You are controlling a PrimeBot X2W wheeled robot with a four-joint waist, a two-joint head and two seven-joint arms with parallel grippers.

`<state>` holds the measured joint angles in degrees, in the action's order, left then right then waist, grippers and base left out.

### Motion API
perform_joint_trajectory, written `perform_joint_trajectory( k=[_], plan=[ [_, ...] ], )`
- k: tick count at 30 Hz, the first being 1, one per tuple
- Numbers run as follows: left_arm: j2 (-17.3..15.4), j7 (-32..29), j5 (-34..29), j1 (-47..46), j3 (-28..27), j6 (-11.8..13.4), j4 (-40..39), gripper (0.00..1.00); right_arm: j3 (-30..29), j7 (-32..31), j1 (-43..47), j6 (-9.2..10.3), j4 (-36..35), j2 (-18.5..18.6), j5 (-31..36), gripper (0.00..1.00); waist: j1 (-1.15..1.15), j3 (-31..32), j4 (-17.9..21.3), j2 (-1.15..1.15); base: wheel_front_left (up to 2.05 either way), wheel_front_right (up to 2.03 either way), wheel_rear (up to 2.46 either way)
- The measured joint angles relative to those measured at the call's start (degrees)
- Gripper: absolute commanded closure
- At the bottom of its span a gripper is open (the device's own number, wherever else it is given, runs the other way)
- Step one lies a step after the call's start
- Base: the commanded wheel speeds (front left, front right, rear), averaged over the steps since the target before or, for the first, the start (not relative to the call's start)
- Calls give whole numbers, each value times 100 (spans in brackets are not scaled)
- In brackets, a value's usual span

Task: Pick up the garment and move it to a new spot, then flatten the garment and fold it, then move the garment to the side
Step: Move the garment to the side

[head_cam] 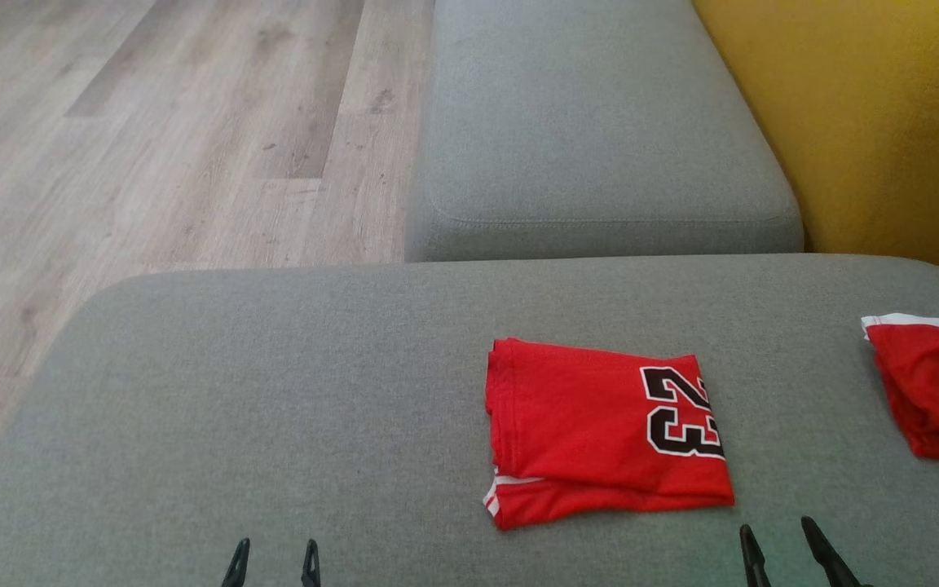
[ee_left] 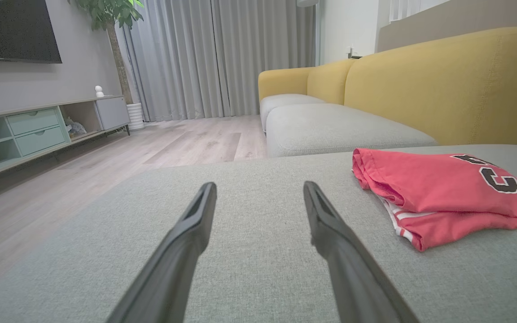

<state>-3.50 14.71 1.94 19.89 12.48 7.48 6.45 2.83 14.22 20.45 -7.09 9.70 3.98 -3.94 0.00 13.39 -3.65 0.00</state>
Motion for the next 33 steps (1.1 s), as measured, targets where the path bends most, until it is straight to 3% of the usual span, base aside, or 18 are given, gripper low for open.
perform_joint_trajectory(
  k=[5,9,15,23,32,33],
  plan=[
    [-2,0,-37,-2,-8,11,24,0,-88,0,-29,0,180,-51,-25,0,0,-115,-25,0,0,0,0],
    [4,0,221,-4,-118,259,-96,0,30,0,-363,0,714,-15,-377,0,0,-299,-38,0,0,0,0],
    [4,0,202,-55,-57,249,-212,0,381,-20,-1694,0,1773,477,-1180,0,-1,-663,-67,0,0,0,0],
    [12,0,233,-359,192,99,-475,0,816,-1334,-3245,0,3091,1122,-2546,0,-2,-1120,-252,0,0,0,0],
    [14,0,159,-493,366,52,-514,0,1425,-2013,-3766,0,3659,1299,-3709,0,-2,-1457,-503,0,0,0,0],
    [14,0,154,-511,383,51,-515,0,1521,-2084,-3792,0,3694,1318,-3827,52,-1,-1496,-517,0,0,0,0]
  ],
)
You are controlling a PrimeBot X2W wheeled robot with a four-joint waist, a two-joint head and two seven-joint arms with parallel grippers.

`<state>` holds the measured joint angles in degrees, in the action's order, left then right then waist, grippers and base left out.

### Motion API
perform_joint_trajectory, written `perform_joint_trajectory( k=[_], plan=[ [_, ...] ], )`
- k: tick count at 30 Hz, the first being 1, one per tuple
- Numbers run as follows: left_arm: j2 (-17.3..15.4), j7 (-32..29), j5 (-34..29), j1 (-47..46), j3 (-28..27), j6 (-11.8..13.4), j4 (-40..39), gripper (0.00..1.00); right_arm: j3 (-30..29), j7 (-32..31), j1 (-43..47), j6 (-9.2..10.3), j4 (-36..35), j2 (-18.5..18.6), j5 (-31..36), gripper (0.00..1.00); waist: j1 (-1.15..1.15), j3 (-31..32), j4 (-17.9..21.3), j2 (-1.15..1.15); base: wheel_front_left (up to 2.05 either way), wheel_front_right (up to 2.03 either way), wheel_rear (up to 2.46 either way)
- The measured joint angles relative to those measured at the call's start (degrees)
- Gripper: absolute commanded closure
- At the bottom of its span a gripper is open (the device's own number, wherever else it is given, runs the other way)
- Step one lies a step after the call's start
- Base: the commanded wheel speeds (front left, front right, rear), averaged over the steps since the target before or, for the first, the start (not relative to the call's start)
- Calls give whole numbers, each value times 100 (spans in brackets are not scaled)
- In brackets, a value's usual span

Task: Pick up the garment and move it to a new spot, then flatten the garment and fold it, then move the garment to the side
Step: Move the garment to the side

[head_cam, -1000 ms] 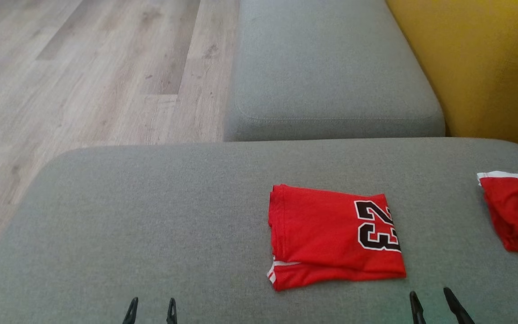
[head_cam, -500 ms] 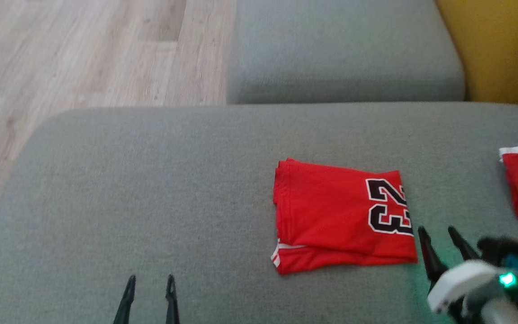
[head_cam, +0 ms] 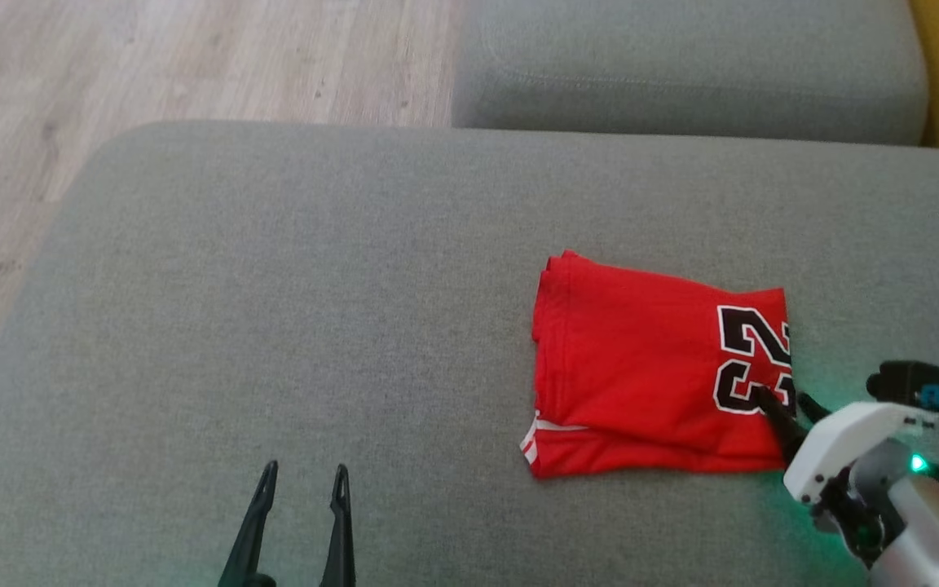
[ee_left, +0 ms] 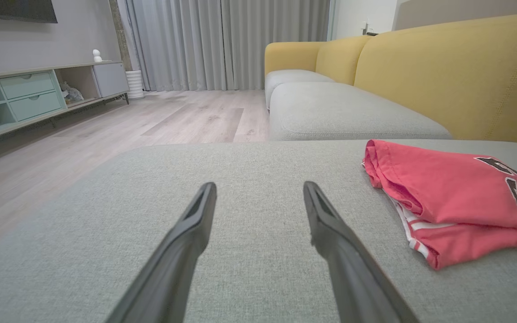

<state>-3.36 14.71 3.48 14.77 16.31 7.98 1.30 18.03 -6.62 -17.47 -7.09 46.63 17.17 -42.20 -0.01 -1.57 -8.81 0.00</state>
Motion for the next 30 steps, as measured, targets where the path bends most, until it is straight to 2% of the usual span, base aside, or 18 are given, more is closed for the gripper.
perform_joint_trajectory(
  k=[1,4,9,14,22,29,30],
  plan=[
    [1,0,0,-24,10,0,0,0,104,-33,-36,0,8,25,-102,100,0,-40,-10,0,0,0,0],
    [2,0,1,-151,12,9,-30,0,571,-62,-252,0,-66,224,-425,100,1,-196,5,0,0,0,0],
    [4,0,18,-235,24,59,-10,0,1026,219,-549,-1,-78,526,-476,100,1,-313,220,0,0,0,0],
    [3,0,26,-419,71,174,4,0,1272,223,-1180,-1,-97,1201,-359,100,1,-507,552,0,0,0,0],
    [8,0,73,-906,256,344,-115,0,1315,12,-2012,-1,-344,2328,-292,100,0,-949,1139,0,0,0,0],
    [8,0,71,-1179,289,361,-108,0,946,-44,-2328,-1,-337,2997,-265,100,0,-1302,1544,0,0,0,0],
    [8,0,68,-1226,285,361,-100,0,865,-38,-2355,-1,-300,3050,-235,6,0,-1334,1586,0,0,0,0]
  ],
)
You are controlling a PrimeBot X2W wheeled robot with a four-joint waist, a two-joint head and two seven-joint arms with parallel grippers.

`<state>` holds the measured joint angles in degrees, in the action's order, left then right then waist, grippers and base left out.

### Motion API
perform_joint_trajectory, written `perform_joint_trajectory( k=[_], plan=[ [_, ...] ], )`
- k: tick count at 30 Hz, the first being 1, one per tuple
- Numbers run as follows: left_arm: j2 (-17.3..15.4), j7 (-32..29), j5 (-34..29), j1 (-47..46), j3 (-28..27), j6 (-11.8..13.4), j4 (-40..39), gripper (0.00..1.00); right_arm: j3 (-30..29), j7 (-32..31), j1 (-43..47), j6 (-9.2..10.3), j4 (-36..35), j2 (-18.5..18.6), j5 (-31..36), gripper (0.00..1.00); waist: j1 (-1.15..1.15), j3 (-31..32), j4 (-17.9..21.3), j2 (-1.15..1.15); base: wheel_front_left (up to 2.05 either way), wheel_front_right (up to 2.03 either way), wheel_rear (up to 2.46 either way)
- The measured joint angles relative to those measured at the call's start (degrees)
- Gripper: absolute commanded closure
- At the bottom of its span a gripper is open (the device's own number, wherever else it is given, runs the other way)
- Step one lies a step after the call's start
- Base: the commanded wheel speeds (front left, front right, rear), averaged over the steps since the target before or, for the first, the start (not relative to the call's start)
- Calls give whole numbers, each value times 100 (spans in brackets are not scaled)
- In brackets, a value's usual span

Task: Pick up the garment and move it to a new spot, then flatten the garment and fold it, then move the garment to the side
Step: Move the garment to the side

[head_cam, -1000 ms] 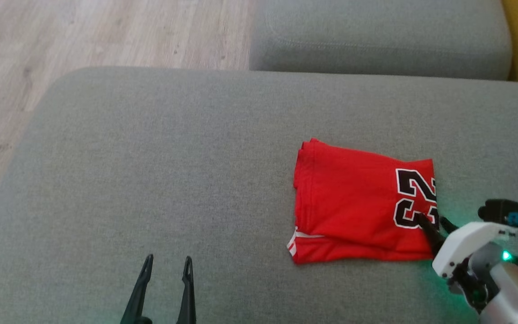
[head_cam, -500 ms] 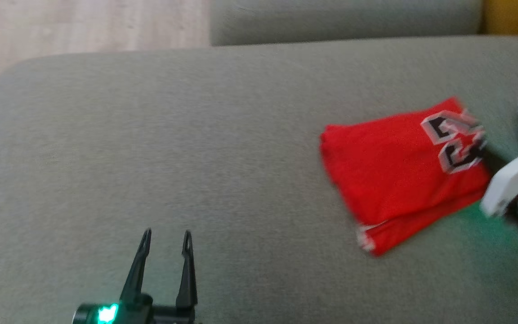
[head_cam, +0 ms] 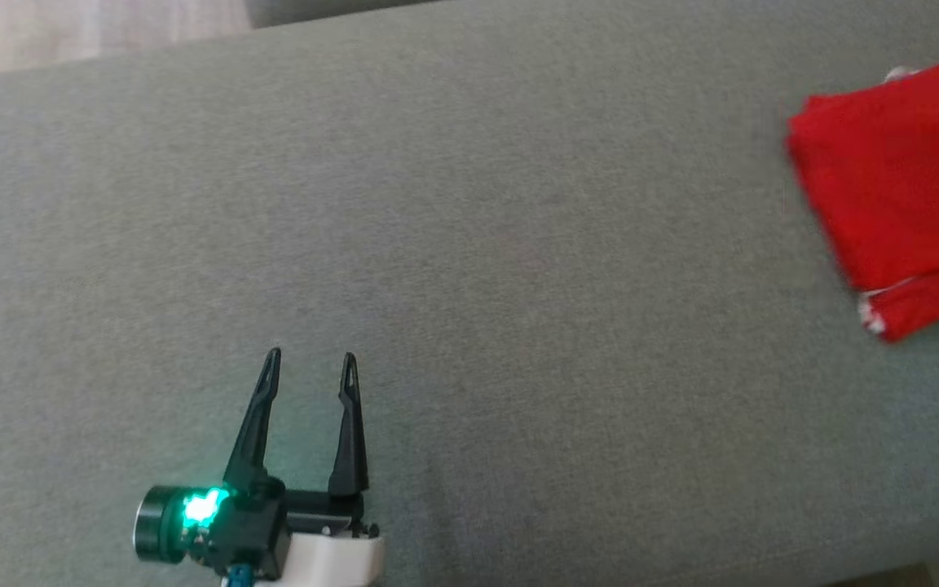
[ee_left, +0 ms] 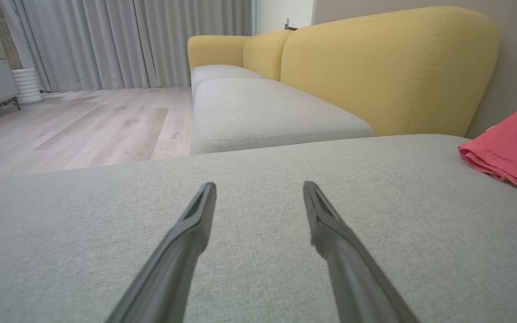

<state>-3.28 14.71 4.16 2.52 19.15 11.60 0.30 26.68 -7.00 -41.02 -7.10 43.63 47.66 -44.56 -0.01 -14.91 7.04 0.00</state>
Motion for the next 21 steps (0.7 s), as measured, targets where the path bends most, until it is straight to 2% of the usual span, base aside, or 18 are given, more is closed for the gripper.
perform_joint_trajectory(
  k=[1,4,7,14,15,18,21],
  plan=[
    [0,0,-2,-30,-7,1,15,0,-53,15,-7,0,12,22,49,0,0,-18,36,0,0,0,0],
    [1,0,-18,-59,-40,0,66,0,-119,145,74,0,22,-59,236,0,0,43,77,0,0,0,0],
    [2,0,-18,-30,-48,-8,92,0,-219,435,359,0,-11,-358,430,0,1,231,49,0,0,0,0],
    [1,0,-64,439,-93,-9,138,0,-220,1301,2105,0,-354,-1739,702,0,2,965,-128,0,0,0,0],
    [1,0,-64,439,-93,-9,138,0,-220,1301,2105,0,-354,-1739,702,0,2,965,-128,0,0,0,0],
    [1,0,-69,609,-100,-2,209,0,-268,1909,2854,0,-525,-2247,866,0,2,1311,-271,0,0,0,0],
    [1,0,-24,675,-138,-70,394,0,-430,2097,3381,0,-935,-2619,1334,0,2,1592,-450,0,0,0,0]
  ],
)
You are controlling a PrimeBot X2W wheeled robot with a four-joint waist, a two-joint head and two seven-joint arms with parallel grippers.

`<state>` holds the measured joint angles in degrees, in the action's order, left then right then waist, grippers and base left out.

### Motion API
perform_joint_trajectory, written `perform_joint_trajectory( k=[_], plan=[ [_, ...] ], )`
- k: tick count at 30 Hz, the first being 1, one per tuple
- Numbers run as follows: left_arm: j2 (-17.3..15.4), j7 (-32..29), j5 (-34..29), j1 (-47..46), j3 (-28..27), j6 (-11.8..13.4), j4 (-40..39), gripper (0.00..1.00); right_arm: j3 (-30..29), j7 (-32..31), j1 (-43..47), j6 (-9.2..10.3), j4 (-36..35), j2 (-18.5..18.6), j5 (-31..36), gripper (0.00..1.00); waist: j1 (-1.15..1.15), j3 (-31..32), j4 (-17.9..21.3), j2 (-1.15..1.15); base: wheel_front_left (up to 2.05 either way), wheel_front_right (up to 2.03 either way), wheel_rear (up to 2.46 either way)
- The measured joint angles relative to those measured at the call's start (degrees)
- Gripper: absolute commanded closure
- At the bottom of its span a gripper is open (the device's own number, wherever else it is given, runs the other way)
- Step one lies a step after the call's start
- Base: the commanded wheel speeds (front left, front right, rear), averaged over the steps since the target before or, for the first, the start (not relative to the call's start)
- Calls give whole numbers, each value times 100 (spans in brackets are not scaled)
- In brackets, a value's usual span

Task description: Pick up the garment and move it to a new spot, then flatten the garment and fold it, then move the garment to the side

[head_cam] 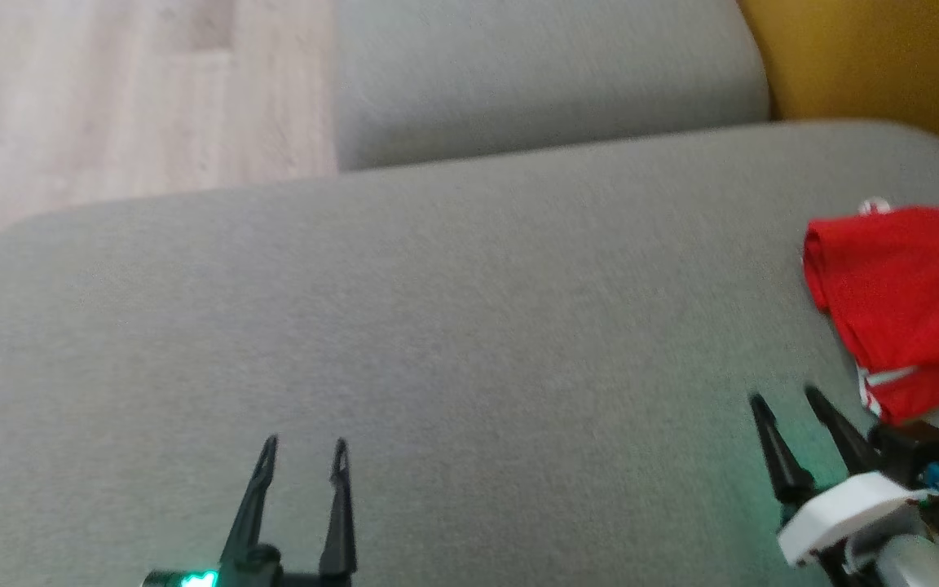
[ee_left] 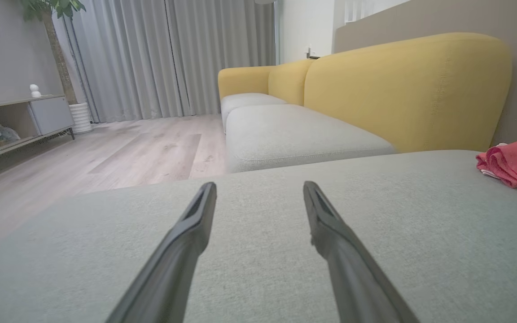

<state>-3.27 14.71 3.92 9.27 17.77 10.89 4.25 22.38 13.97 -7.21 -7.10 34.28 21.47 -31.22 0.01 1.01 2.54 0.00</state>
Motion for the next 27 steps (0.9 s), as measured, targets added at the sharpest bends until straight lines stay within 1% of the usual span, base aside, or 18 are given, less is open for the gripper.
perform_joint_trajectory(
  k=[3,5,7,9,11,13,21,26,27],
  plan=[
    [-1,0,24,131,-132,-38,64,0,-781,26,427,0,-1110,-479,887,0,0,262,-149,0,0,0,0],
    [-1,0,23,242,-181,-41,57,0,-1249,42,803,0,-1679,-851,1338,0,0,431,-229,0,0,0,0],
    [-1,0,21,422,-269,-76,38,0,-1484,42,1310,0,-2082,-1188,1685,0,0,591,-295,0,0,0,0],
    [-3,0,22,600,-338,-86,-10,0,-1594,42,1831,0,-2263,-1419,1909,0,0,736,-344,0,0,0,0],
    [-3,0,23,763,-391,-89,-68,0,-1648,41,2220,0,-2387,-1521,2064,0,0,864,-377,0,0,0,0],
    [-3,0,23,914,-480,-94,-107,0,-1693,41,2415,0,-2472,-1559,2123,0,0,968,-396,0,0,0,0],
    [-9,0,-38,1177,-669,-234,-176,0,-1898,41,2493,0,-2574,-1710,2124,0,0,1105,-376,0,0,0,0],
    [-9,0,-46,1177,-671,-240,-166,0,-1881,41,2554,0,-2574,-1716,2173,0,0,1101,-367,0,0,0,0],
    [-5,-1,-43,1178,-665,-238,-103,100,-1873,38,2555,1,-2518,-1717,2170,100,-1,1101,-366,0,0,0,0]
  ],
)
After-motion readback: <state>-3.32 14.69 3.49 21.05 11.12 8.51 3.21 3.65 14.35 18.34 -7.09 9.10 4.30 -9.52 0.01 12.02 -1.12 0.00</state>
